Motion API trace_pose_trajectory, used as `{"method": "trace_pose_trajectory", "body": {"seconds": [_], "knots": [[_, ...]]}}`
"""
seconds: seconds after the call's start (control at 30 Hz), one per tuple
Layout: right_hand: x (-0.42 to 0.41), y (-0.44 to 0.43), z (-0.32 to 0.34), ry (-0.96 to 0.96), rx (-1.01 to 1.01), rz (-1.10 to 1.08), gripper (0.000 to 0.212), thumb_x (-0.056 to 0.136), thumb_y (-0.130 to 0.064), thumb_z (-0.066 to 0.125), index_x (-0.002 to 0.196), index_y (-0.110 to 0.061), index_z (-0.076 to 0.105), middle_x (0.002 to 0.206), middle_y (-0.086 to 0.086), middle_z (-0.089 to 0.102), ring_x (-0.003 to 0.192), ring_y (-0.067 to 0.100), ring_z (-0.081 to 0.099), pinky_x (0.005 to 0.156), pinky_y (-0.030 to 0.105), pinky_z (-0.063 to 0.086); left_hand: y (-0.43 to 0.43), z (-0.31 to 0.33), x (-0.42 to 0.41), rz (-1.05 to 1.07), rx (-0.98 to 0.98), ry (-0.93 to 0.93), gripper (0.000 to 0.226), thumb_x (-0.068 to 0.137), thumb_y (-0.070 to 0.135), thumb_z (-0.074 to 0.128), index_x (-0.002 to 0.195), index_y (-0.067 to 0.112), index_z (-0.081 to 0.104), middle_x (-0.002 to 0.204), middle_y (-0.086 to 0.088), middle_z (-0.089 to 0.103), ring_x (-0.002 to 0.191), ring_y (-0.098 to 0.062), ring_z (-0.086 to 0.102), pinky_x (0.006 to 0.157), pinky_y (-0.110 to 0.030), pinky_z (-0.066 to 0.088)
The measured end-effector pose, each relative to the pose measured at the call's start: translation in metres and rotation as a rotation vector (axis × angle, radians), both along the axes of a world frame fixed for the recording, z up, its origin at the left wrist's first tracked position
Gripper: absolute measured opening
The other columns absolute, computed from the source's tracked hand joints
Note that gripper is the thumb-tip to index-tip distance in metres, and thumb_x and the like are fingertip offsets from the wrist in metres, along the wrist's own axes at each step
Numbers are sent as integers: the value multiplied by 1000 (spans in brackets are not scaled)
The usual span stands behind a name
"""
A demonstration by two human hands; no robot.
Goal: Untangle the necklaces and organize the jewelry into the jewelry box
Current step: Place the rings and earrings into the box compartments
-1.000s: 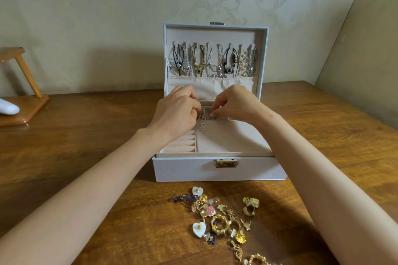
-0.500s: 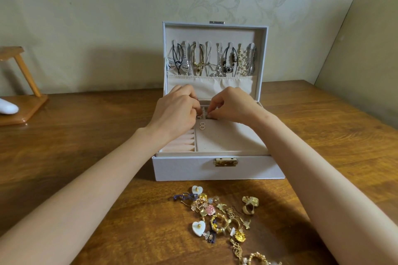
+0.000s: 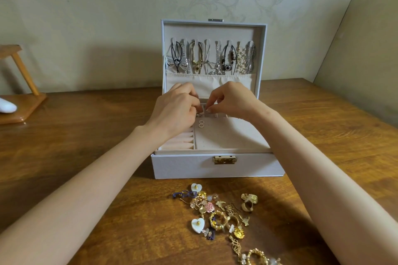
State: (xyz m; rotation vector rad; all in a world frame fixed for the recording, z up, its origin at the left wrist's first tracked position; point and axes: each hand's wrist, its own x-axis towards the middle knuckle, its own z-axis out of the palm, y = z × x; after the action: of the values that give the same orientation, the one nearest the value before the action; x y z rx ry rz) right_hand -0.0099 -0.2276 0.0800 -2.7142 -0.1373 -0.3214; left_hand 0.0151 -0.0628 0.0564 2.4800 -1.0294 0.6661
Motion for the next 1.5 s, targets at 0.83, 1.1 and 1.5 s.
{"method": "trace_pose_trajectory", "body": {"seconds": [0.83, 1.1, 1.5], "knots": [[-134, 14, -17, 358, 229, 455, 6, 77, -16, 76, 80, -16, 71, 66, 1, 67, 53, 12, 60, 52, 19, 48, 50, -3, -91, -518, 339, 340, 41, 59, 56, 78, 83, 27, 62, 139, 26, 15, 131, 7, 7, 101, 0, -2], [-137, 20, -18, 556, 23, 493, 27, 71, -31, 80, 95, -25, 68, 91, -2, 68, 72, 6, 58, 70, 23, 47, 47, -10, -99, -549, 449, 249, 41, 58, 59, 78, 72, 36, 47, 151, 23, -2, 134, -2, -2, 106, -10, -6], [-139, 3, -8, 548, 58, 495, 26, 82, -12, 68, 104, -26, 67, 88, -2, 62, 73, 15, 58, 70, 33, 51, 44, -12, -103, -576, 245, 261, 32, 73, 55, 67, 76, 24, 59, 146, 17, 25, 135, 1, 13, 108, -10, 7]]}}
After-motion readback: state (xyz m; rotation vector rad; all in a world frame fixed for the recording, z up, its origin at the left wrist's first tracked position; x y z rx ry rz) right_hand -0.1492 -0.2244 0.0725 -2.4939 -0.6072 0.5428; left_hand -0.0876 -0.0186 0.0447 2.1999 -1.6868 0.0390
